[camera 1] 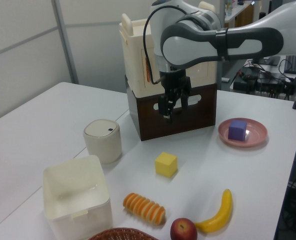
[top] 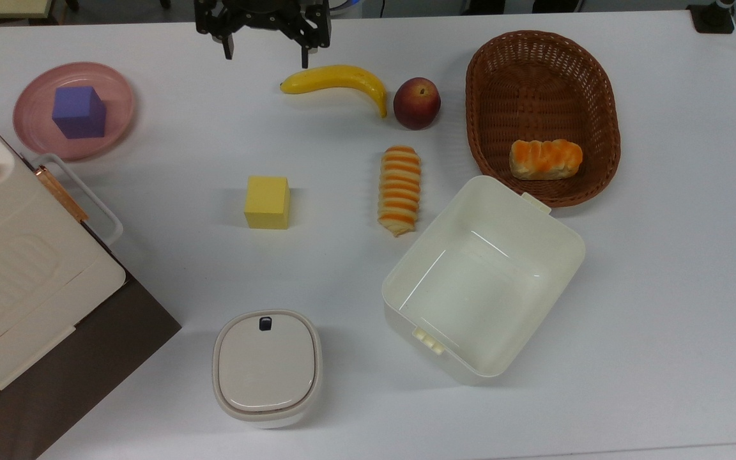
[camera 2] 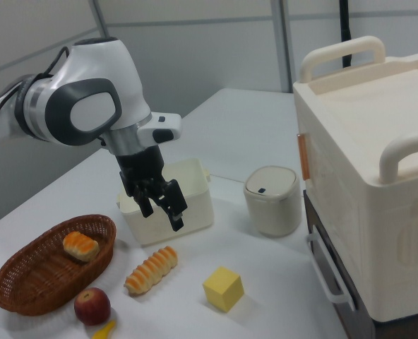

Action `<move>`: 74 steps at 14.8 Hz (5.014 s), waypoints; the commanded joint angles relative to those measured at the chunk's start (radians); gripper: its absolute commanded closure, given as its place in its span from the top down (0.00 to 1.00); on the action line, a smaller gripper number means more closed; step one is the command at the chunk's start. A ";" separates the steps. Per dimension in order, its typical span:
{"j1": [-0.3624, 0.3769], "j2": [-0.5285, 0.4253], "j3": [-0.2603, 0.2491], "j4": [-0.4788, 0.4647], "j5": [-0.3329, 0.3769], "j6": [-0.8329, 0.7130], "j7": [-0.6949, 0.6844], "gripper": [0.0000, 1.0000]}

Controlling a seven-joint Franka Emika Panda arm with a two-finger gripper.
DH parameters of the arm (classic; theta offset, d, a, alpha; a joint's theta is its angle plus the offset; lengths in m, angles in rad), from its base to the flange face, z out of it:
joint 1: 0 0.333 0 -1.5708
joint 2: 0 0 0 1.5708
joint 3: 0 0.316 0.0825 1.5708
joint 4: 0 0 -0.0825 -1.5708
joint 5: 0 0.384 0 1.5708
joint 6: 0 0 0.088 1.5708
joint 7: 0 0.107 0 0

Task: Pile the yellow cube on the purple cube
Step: 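Move the open gripper over the yellow cube, then lower the gripper around the yellow cube and close it, then lift the yellow cube and carry it above the purple cube, then lower the yellow cube onto the purple cube and open the gripper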

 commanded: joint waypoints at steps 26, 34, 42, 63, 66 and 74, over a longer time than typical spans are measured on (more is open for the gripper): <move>-0.001 0.289 -0.007 0.013 -0.002 0.272 -0.001 1.00; -0.027 0.355 -0.010 -0.006 -0.018 0.290 -0.082 1.00; -0.030 0.383 -0.009 -0.058 -0.036 0.361 -0.081 1.00; -0.463 0.203 -0.012 0.022 -0.036 0.157 -0.726 0.20; -0.530 0.203 -0.012 0.011 -0.036 0.160 -0.817 0.20; -0.570 0.200 -0.015 -0.001 -0.036 0.161 -0.819 0.21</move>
